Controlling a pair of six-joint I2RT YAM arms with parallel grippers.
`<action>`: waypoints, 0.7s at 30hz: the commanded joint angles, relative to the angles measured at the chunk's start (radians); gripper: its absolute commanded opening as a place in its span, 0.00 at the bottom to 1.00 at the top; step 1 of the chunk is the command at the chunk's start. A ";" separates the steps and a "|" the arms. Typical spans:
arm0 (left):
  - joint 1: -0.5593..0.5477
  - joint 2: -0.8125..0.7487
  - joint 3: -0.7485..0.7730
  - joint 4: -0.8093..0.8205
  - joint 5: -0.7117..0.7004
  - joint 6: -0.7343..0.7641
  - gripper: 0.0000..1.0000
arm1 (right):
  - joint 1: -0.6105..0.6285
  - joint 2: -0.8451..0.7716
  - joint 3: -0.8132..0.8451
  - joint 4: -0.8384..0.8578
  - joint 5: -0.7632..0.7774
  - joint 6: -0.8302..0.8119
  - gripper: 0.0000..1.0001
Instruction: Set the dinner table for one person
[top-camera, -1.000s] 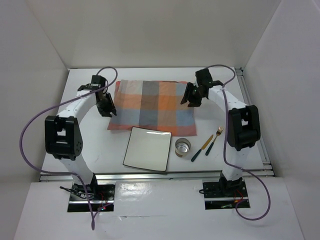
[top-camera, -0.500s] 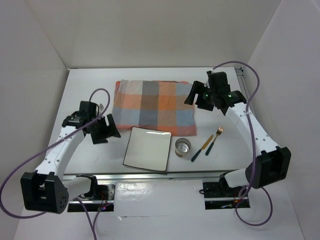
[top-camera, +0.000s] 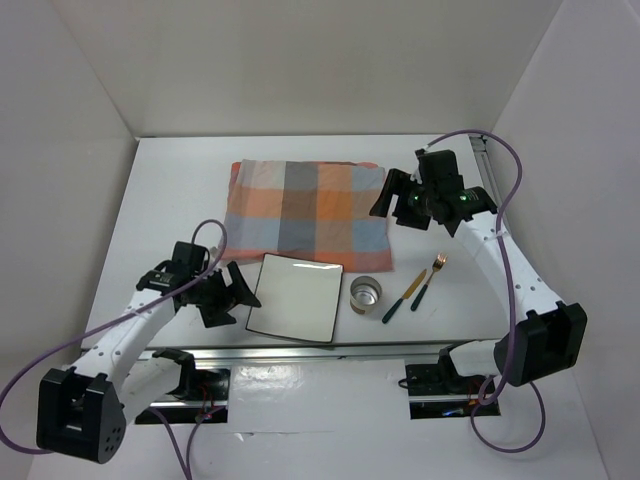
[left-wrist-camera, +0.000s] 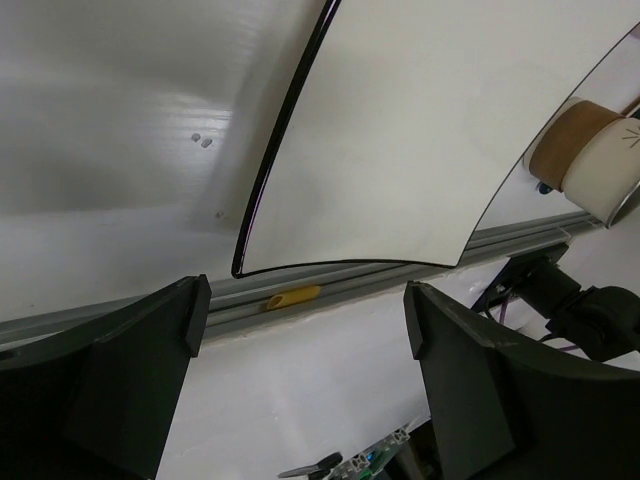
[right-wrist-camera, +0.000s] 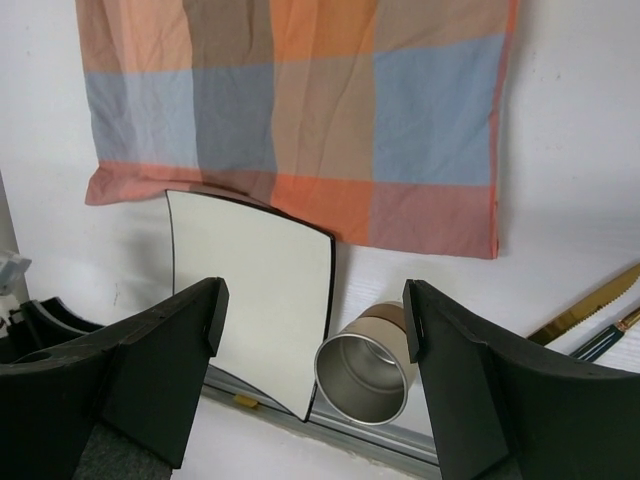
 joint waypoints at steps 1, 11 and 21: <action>-0.020 -0.021 -0.023 0.081 0.006 -0.065 0.98 | 0.002 -0.028 0.025 -0.011 -0.018 0.006 0.83; -0.041 -0.061 -0.174 0.220 0.007 -0.113 0.96 | 0.002 -0.010 0.043 -0.002 -0.046 -0.012 0.83; -0.051 -0.012 -0.298 0.450 0.061 -0.147 0.81 | 0.002 0.010 0.054 0.016 -0.055 -0.032 0.82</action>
